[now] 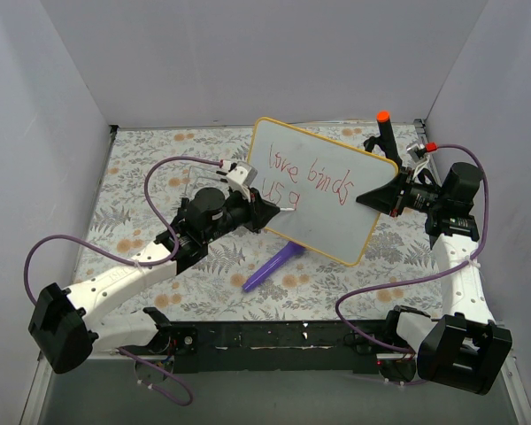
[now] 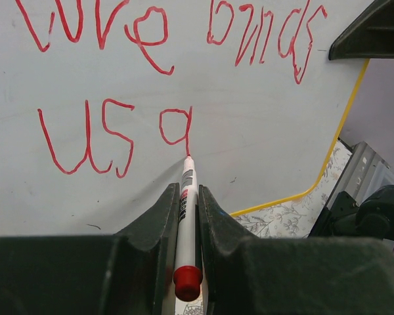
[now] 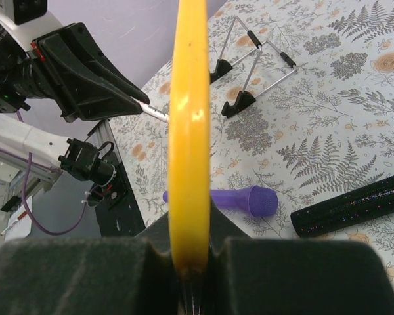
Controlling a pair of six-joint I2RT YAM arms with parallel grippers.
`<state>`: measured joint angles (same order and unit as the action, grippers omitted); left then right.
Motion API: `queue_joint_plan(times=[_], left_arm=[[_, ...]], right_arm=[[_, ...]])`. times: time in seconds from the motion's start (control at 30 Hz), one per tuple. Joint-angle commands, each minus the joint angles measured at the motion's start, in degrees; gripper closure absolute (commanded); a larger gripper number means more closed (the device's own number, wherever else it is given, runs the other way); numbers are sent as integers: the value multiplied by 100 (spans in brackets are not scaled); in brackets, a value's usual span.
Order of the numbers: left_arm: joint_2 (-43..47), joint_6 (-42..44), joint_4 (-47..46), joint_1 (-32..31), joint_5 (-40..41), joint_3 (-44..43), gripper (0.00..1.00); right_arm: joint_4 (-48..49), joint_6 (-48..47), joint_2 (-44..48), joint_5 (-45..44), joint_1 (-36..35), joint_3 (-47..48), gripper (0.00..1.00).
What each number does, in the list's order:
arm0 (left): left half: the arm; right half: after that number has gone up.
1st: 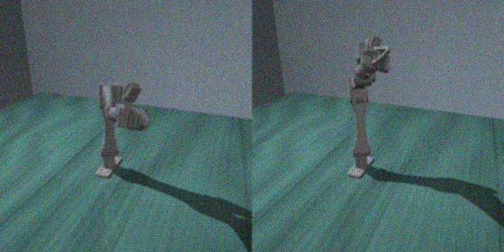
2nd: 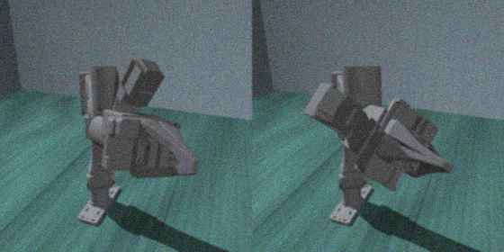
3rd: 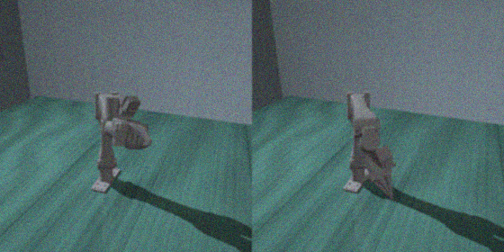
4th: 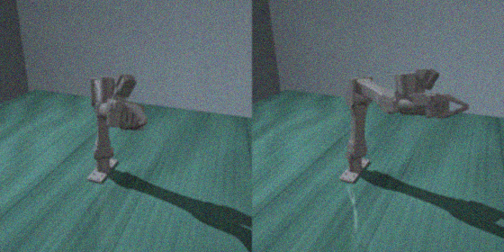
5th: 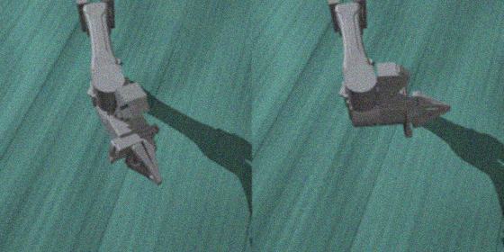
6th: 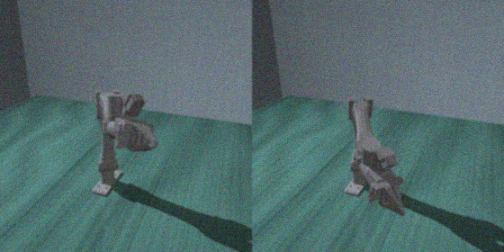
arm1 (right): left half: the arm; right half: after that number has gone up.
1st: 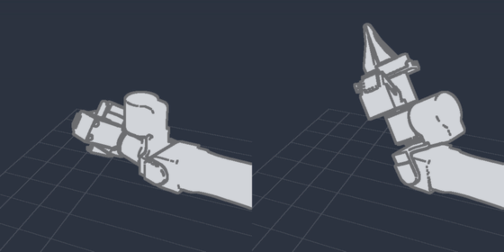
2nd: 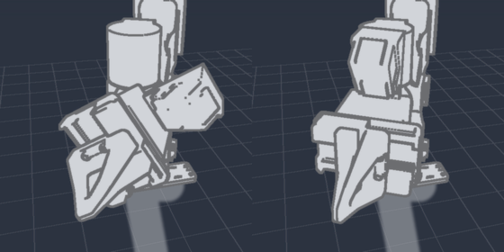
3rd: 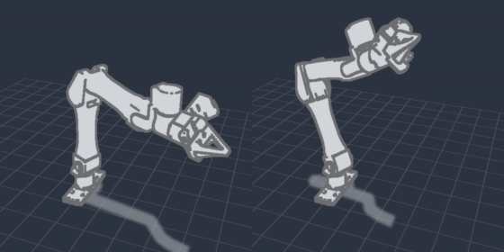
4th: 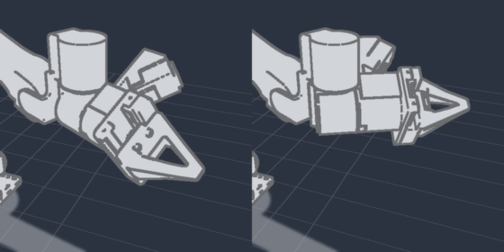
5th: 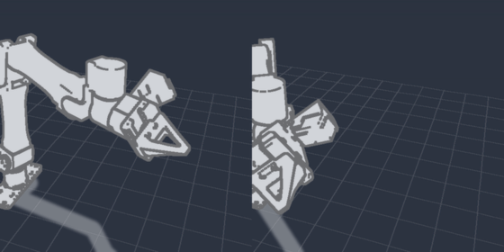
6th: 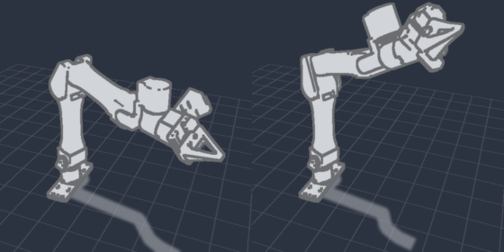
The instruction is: Write a sentence on the whiteboard
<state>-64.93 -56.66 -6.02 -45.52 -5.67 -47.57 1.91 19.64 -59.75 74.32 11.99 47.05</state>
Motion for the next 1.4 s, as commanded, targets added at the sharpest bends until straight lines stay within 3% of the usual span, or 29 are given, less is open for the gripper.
queue_joint_plan(times=[0.0, 0.23, 0.6, 1.37], left_arm=[[235, -90, 40, -10, -188, -68, 100], [393, -284, -259, -10, -356, -402, 100], [-108, -161, -488, -10, -145, -797, 100], [-108, 121, 136, -10, -57, -596, 100]], right_arm=[[538, 216, 130, 469, 14, 147, 99], [556, 216, 130, 469, 5, 147, 99], [556, 225, 139, 478, 5, 138, 99], [565, 234, 112, 451, 5, 138, 99]])
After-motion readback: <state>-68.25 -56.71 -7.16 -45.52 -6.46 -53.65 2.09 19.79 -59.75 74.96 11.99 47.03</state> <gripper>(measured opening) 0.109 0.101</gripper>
